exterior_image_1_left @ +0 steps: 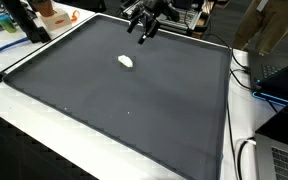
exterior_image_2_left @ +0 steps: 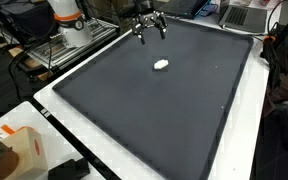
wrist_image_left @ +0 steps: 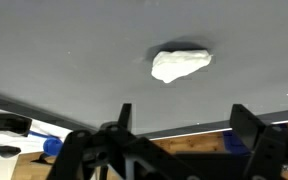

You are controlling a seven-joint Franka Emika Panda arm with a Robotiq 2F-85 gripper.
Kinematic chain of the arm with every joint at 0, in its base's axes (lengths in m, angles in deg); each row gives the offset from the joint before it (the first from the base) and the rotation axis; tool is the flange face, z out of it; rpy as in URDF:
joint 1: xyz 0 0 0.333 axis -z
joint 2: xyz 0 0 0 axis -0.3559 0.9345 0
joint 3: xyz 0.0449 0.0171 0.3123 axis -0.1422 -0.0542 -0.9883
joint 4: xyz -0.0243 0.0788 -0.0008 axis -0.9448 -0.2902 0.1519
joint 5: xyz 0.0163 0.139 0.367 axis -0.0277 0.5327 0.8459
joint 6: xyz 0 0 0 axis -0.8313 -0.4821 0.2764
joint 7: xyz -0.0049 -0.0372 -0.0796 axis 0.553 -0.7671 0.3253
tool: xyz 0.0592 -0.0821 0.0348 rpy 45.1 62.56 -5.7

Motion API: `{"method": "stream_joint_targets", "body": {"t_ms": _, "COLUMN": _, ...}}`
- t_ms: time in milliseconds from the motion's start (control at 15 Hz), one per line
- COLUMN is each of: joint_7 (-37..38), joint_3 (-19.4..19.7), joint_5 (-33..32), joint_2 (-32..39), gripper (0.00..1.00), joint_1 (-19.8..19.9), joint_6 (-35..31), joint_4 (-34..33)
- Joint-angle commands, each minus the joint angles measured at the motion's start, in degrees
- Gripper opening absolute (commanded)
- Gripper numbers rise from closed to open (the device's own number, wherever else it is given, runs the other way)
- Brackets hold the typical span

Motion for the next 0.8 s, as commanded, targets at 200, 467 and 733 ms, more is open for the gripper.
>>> {"method": "stream_joint_targets", "body": {"t_ms": 200, "joint_7": -0.35, "joint_3": 20.12, "joint_5": 0.06, "joint_2": 1.53, "gripper": 1.0, "joint_1": -19.21, "joint_6": 1.2, "joint_4": -0.4}}
{"method": "stream_joint_targets", "body": {"t_ms": 467, "joint_7": -0.7, "joint_3": 24.23, "joint_5": -0.15, "joint_2": 1.89, "gripper": 1.0, "joint_1": -23.59, "joint_6": 1.18, "joint_4": -0.92}}
{"method": "stream_joint_targets", "body": {"t_ms": 733, "joint_7": -3.15, "joint_3": 41.88, "joint_5": -0.17, "joint_2": 1.88, "gripper": 1.0, "joint_1": -36.65, "joint_6": -6.56, "joint_4": -2.15}}
